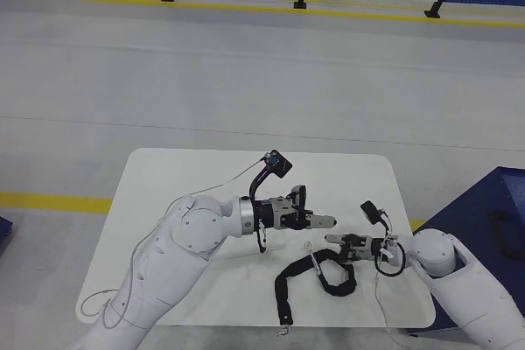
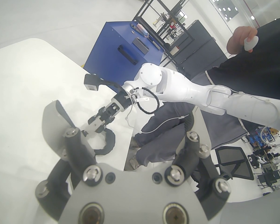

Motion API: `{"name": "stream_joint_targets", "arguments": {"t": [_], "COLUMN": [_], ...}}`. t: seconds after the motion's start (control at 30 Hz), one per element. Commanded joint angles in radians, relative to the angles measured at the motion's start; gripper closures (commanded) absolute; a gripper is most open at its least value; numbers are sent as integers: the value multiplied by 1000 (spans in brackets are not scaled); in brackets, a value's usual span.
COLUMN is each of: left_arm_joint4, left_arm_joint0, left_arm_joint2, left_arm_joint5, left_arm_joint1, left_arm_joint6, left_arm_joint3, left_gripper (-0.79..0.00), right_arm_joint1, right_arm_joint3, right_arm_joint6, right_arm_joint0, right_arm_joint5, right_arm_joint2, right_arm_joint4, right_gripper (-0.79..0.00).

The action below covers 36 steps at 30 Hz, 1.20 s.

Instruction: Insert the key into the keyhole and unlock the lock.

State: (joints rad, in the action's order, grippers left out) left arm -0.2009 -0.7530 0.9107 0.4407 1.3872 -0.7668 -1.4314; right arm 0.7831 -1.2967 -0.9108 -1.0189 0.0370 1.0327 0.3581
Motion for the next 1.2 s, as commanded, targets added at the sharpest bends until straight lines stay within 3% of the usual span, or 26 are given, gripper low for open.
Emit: {"name": "stream_joint_targets", "arguments": {"t": [0.0,0.1,0.27,1.17], "left_arm_joint4": [0,0,0,0], "left_arm_joint0": [0,0,0,0], "left_arm_joint2": [0,0,0,0], "left_arm_joint5": [0,0,0,0], "left_arm_joint1": [0,0,0,0], "left_arm_joint6": [0,0,0,0], "left_arm_joint3": [0,0,0,0], "left_gripper": [-785,-785,-785,-785], "right_arm_joint1": [-5,-9,-13,-13], "right_arm_joint3": [-6,-38,-124,-124], "right_arm_joint6": [54,125,225,225], "right_arm_joint0": [-13,-70,-169,-169], "right_arm_joint5": [-38,-138,-288,-287], "right_arm_joint2": [53,139,223,223], "right_arm_joint4": [46,170,233,233], "right_gripper": [-785,-785,-785,-785]}}
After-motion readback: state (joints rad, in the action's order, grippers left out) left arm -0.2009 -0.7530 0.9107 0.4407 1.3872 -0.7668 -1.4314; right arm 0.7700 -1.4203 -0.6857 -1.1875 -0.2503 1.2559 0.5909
